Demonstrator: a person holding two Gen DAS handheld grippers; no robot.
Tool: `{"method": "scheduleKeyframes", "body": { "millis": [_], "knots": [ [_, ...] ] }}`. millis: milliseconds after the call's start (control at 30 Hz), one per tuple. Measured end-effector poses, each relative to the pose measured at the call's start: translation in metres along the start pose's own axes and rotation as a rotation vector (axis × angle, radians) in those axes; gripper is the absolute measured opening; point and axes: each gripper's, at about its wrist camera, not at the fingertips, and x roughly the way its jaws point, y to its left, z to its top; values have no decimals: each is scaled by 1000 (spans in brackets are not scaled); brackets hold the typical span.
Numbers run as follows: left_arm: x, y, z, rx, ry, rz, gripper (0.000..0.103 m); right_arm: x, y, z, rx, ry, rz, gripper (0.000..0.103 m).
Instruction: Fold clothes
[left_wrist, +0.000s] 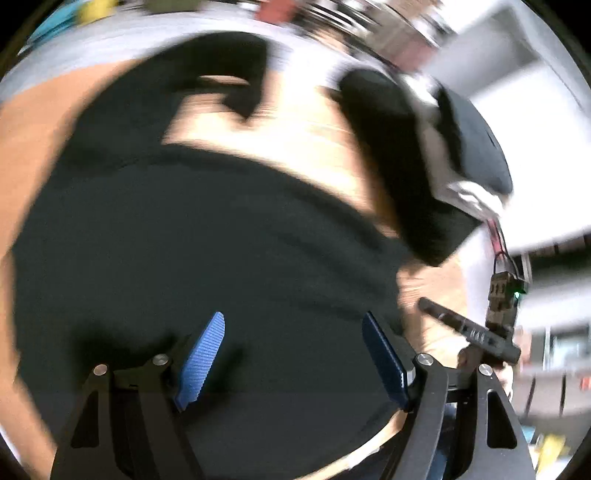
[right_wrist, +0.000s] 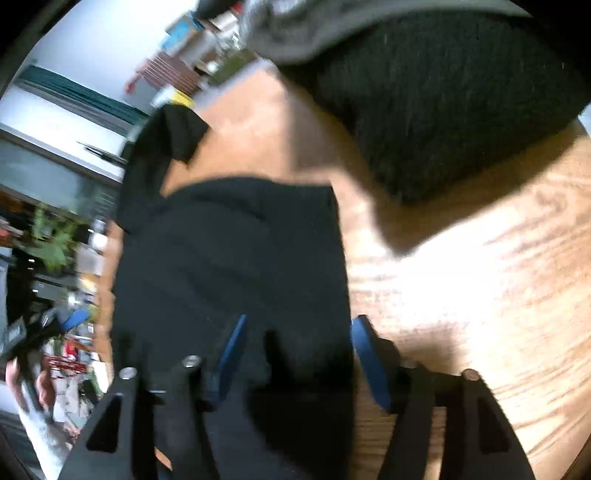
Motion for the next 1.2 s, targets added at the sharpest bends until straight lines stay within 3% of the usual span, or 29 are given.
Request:
{"method": "scheduleKeyframes", "body": {
  "millis": [67,133,167,200,233,333,533,633,767,900,1000,1033,1067,1200],
  "knots": [
    [41,-50,41,87,-29,16,77,-7,-11,47,4,-35,17,67],
    [73,-91,70,189,-93,48,77,-7,-33,139,14,-74,62,73],
    [85,-100,76,215,-90,57,77,1,-58,166,21,-82,72,75],
    [98,-107,81,230,-78,70,77,8,-77,194,28,-88,81,76],
    [113,-110,85,222,-46,90,77,17,-53,222,28,-75,83,76],
    [153,-109,91,174,58,151,77,60,-55,277,37,-47,80,76],
    [163,-80,66,97,172,161,78,93,-26,283,42,-56,88,78],
    [152,-75,57,121,183,157,78,72,-52,285,49,-61,80,80],
    [141,-71,43,169,211,173,78,88,-59,298,68,-63,90,80],
    [125,-64,24,211,202,165,78,102,-56,315,52,-63,166,79],
    [110,-53,16,203,161,121,78,127,-52,328,58,-8,148,64],
    [106,-49,15,201,147,107,78,135,-51,331,60,14,146,51],
    [103,-46,14,203,135,96,78,143,-46,331,48,32,135,45],
    [93,-38,16,199,124,73,78,170,-33,339,5,95,73,42]
  ]
}}
